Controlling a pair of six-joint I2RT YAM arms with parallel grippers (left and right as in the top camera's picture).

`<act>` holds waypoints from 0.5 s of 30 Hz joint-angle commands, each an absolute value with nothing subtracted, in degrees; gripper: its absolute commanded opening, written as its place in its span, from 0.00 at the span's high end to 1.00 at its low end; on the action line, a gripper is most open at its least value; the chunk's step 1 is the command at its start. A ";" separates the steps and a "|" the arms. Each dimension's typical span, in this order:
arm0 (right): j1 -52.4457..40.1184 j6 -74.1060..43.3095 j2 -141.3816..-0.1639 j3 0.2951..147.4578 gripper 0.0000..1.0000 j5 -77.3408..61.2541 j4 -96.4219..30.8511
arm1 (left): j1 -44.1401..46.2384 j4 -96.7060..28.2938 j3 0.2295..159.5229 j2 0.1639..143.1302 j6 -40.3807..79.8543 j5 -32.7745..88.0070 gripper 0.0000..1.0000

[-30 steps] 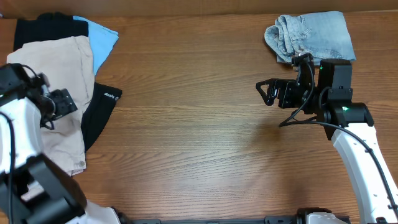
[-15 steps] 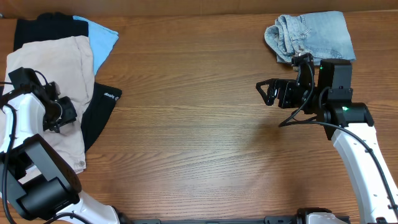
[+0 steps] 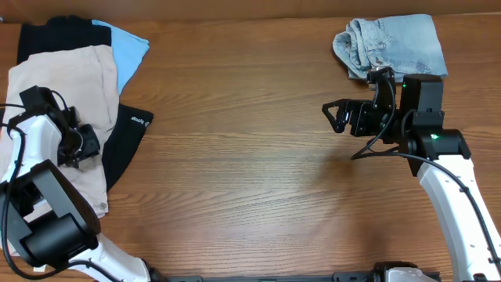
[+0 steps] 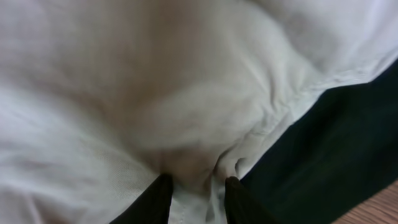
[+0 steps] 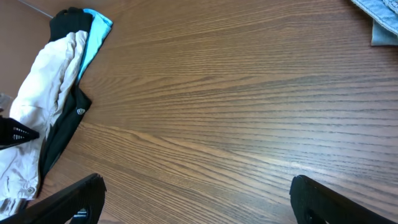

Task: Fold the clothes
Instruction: 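Reach the left gripper down and grasp the beige shorts on the pile, then drag the beige shorts with the left gripper toward the table center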

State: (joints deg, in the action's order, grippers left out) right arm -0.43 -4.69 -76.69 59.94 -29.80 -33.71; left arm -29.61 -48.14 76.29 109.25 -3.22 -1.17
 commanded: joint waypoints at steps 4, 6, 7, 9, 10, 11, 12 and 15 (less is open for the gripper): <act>-0.64 -4.64 -76.27 61.36 0.01 -30.09 -33.56 | -29.21 -48.01 76.66 111.02 -3.66 -1.93 0.81; -0.64 -4.64 -76.27 61.36 0.01 -30.09 -33.56 | -29.21 -48.10 76.66 111.00 -3.62 -1.91 0.96; -0.64 -4.64 -76.27 61.36 0.01 -30.09 -33.56 | -29.21 -48.25 76.69 110.93 -3.09 -1.93 0.96; -0.62 -4.64 -76.27 61.36 0.01 -30.09 -33.56 | -29.21 -49.78 77.47 110.63 -1.02 -1.96 0.96; -0.62 -4.64 -76.27 61.36 0.01 -30.09 -33.54 | -29.19 -50.70 78.13 110.50 -0.23 -1.91 0.96; -0.62 -4.64 -76.27 61.36 0.01 -30.09 -33.56 | -29.19 -51.79 79.05 110.43 0.67 -1.87 0.96; -0.62 -4.64 -76.27 61.36 0.02 -30.09 -33.56 | -29.15 -53.49 80.55 110.37 2.33 -1.58 0.96; -0.62 -4.64 -76.27 61.36 0.01 -30.09 -33.56 | -28.27 -58.78 85.69 110.34 3.88 0.95 0.96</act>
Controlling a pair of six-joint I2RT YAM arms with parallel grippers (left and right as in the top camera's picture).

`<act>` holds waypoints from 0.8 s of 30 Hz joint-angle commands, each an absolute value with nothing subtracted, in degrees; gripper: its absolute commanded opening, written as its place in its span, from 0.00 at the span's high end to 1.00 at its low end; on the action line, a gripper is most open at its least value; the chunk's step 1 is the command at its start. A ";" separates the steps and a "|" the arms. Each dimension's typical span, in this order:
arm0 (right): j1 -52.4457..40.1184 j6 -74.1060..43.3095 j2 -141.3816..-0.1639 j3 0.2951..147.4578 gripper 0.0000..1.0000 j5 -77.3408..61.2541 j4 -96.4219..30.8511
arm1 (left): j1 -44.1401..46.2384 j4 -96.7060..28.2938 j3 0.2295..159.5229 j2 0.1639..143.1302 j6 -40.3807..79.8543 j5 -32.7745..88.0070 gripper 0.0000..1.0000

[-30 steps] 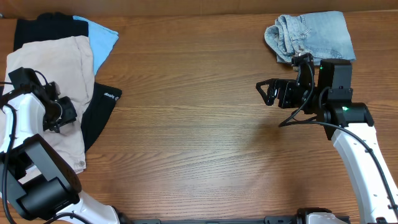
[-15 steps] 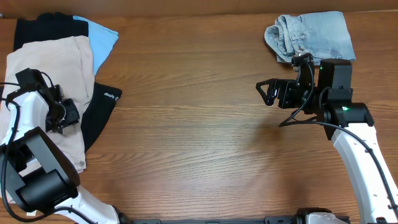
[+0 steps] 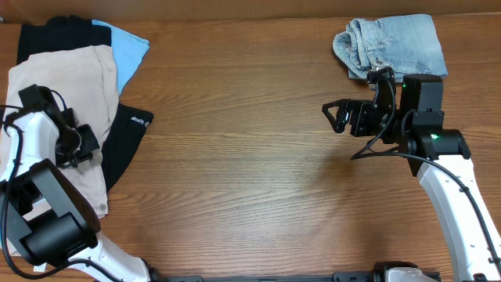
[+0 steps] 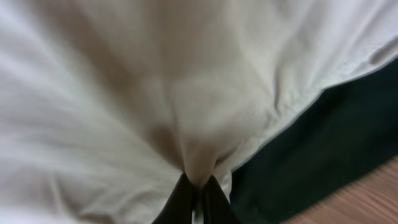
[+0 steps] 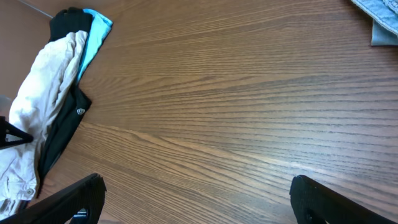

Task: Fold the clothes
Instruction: 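Drag the beige shorts with the left gripper toward the table center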

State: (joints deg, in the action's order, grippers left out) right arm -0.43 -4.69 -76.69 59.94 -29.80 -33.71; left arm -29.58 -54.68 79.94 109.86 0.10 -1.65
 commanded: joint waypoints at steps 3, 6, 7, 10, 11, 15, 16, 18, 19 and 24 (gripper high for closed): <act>-0.64 -4.67 -76.27 61.36 0.01 -30.11 -33.54 | -26.59 -63.24 90.24 110.34 3.88 2.90 0.96; -0.64 -4.67 -76.27 61.36 0.02 -30.11 -33.54 | -23.57 -67.48 93.71 110.34 3.88 4.93 0.96; -0.64 -4.67 -76.27 61.36 0.02 -30.11 -33.52 | -22.28 -68.38 94.21 110.34 3.86 5.34 0.96; -0.64 -4.67 -76.27 61.36 0.02 -30.11 -33.52 | -18.24 -69.45 94.26 110.34 3.86 5.67 0.96; -0.64 -4.67 -76.27 61.36 0.02 -30.11 -33.52 | -16.56 -69.43 94.04 110.34 3.88 5.67 0.96; -0.62 -4.64 -76.27 61.36 0.02 -30.06 -33.50 | -9.96 -68.88 93.91 110.34 3.88 7.18 0.96; -0.62 -4.64 -76.27 61.36 0.02 -30.06 -33.47 | -7.99 -68.38 93.91 110.34 3.90 7.64 0.96; -0.62 -4.64 -76.27 61.36 0.02 -30.06 -33.47 | -4.64 -66.98 93.91 110.34 4.62 8.34 0.96; -0.62 -4.64 -76.27 61.36 0.02 -30.06 -33.50 | -3.20 -66.19 93.91 110.34 4.84 8.86 0.96; -0.62 -4.64 -76.27 61.36 0.02 -30.06 -33.50 | 3.97 -61.41 93.91 110.34 5.41 12.43 0.96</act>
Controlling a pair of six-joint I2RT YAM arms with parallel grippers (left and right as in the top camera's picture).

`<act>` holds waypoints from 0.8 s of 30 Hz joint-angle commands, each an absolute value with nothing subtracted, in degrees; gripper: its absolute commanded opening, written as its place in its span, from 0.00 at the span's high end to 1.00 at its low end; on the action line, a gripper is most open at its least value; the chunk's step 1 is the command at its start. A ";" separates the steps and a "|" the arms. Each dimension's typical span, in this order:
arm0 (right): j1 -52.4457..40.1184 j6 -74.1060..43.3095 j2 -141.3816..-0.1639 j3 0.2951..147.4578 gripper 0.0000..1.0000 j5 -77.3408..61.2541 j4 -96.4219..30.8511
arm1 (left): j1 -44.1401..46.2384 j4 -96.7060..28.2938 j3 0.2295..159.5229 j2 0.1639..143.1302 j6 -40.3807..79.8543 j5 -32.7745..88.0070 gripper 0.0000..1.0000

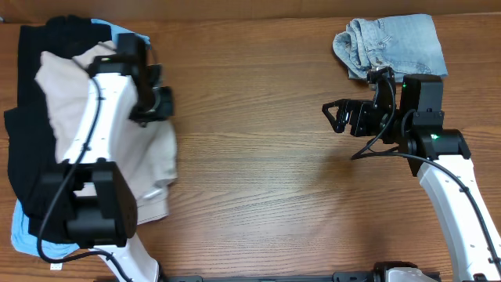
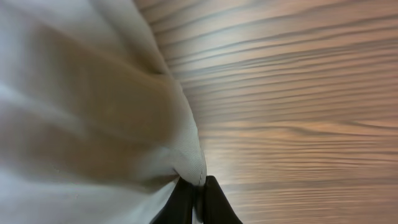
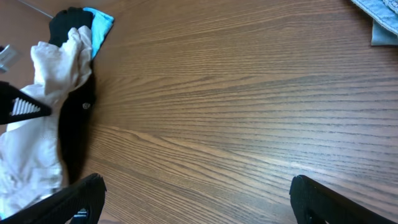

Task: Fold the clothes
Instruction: 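Drag the beige shorts with the left gripper toward the table center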

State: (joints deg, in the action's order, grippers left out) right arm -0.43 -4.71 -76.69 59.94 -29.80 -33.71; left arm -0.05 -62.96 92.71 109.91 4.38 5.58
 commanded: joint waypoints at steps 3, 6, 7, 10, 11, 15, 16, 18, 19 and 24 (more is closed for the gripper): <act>-0.62 -4.64 -76.27 61.36 0.02 -30.09 -33.52 | 7.77 -58.50 94.04 110.34 6.74 14.39 0.96; -0.62 -4.64 -76.27 61.36 0.02 -30.06 -33.52 | 9.47 -56.73 94.54 110.34 6.90 17.98 0.96; -0.62 -4.64 -76.27 61.36 0.02 -30.09 -33.52 | 9.93 -56.12 94.78 110.34 6.92 19.31 0.96; -0.62 -4.67 -76.27 61.36 0.02 -30.09 -33.52 | 11.07 -53.04 95.04 110.34 6.94 23.68 0.96; -0.64 -4.67 -76.27 61.36 0.02 -30.09 -33.54 | 11.60 -51.33 95.04 110.34 6.96 25.65 0.96; -0.64 -4.67 -76.27 61.36 0.02 -30.09 -33.56 | 14.44 -43.62 95.04 110.34 8.23 30.11 0.96; -0.64 -4.67 -76.27 61.36 0.02 -30.09 -33.56 | 15.35 -41.82 95.04 110.34 8.54 30.09 0.91; -0.62 -4.67 -76.27 61.36 0.02 -30.09 -33.56 | 17.43 -38.26 95.04 110.34 8.84 29.98 0.61; -0.64 -4.64 -76.27 61.36 0.02 -30.09 -33.54 | 18.31 -36.88 95.04 110.34 8.82 29.82 0.34; -1.02 -4.62 -76.27 61.36 0.04 -30.15 -33.63 | 19.18 -34.46 95.96 110.10 7.92 29.50 0.00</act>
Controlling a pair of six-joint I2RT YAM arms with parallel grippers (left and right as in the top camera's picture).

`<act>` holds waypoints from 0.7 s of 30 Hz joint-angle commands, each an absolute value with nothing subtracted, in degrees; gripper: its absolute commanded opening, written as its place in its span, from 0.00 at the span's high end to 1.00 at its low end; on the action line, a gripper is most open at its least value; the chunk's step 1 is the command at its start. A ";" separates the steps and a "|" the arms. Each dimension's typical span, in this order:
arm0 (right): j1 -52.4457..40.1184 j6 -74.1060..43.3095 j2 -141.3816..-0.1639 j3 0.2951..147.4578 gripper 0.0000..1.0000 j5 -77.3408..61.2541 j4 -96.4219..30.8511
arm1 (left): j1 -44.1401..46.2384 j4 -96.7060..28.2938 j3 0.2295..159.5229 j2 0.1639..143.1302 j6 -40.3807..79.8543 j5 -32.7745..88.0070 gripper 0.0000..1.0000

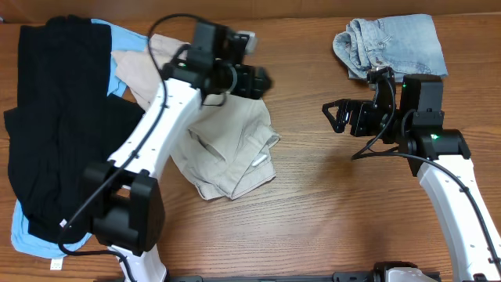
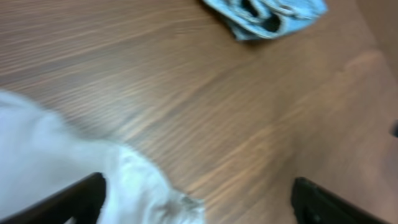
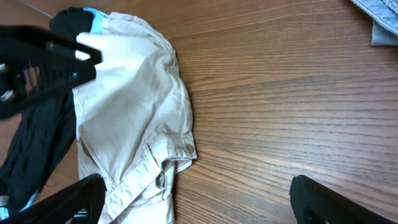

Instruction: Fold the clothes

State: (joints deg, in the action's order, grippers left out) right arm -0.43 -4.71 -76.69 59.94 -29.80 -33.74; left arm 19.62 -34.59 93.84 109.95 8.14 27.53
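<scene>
A beige garment (image 1: 227,149) lies crumpled on the wood left of the table's middle; it also shows as beige cloth (image 3: 130,112) in the right wrist view. My left gripper (image 1: 262,79) hovers past its far right edge, jaws wide open and holding nothing. The left wrist view shows pale cloth (image 2: 93,180) under the gripper (image 2: 199,205). My right gripper (image 1: 337,116) stands open over bare wood at the right, and its wrist view shows the gripper (image 3: 199,202) empty.
A black garment (image 1: 47,117) and a light blue one (image 1: 117,47) lie piled at the far left. Folded jeans (image 1: 391,43) sit at the back right, behind the right arm. Bare wooden table (image 1: 313,204) lies between the arms.
My left gripper was shut on the beige garment near the left pile. It is now open farther right, and the garment lies released on the table. The right arm has not moved.
My left gripper was open on the beige garment atop the left pile, then shut on a pinch of it. Then it held the garment clear of the pile, to its right. Now the garment lies crumpled near mid-table and the gripper is open. The right arm stayed still.
</scene>
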 commanded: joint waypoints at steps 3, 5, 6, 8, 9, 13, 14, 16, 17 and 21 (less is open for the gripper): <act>-3.62 -2.98 -76.27 61.36 0.07 -30.13 -34.46 | 15.81 -39.77 100.25 109.19 8.27 30.79 0.00; -6.66 -1.15 -76.27 61.36 0.09 -29.87 -35.07 | 12.64 -45.47 104.22 108.55 8.43 31.18 0.00; -8.97 -1.19 -76.31 61.36 0.09 -28.58 -35.07 | 10.83 -48.90 106.48 108.22 8.38 31.16 0.00; -13.82 -1.21 -76.49 61.36 0.09 -24.56 -35.05 | 7.64 -54.46 109.82 107.85 7.01 30.87 0.00; -16.97 -1.23 -76.73 61.36 0.09 -21.63 -35.00 | 5.89 -57.10 111.35 107.68 5.50 30.30 0.00; -28.53 -1.23 -79.94 61.36 0.07 -12.27 -35.00 | 0.75 -63.57 113.84 107.55 3.79 23.09 0.00; -31.14 -1.26 -81.45 61.36 0.07 -10.98 -34.92 | -0.30 -64.71 113.84 107.55 3.77 21.45 0.00; -35.16 -1.23 -84.77 61.36 0.07 -9.91 -34.76 | -1.74 -66.46 113.69 107.55 3.51 18.63 0.00; -36.80 -1.21 -86.56 61.36 0.06 -9.82 -34.76 | -2.22 -67.26 113.58 107.55 3.07 17.12 0.00; -41.21 0.49 -93.01 62.87 0.03 -6.48 -37.56 | -2.66 -69.36 113.58 107.55 2.72 10.96 0.00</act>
State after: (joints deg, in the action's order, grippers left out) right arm -39.33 -1.21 -90.37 60.12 -12.19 -35.46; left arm -2.72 -68.62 112.81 108.75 4.49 17.63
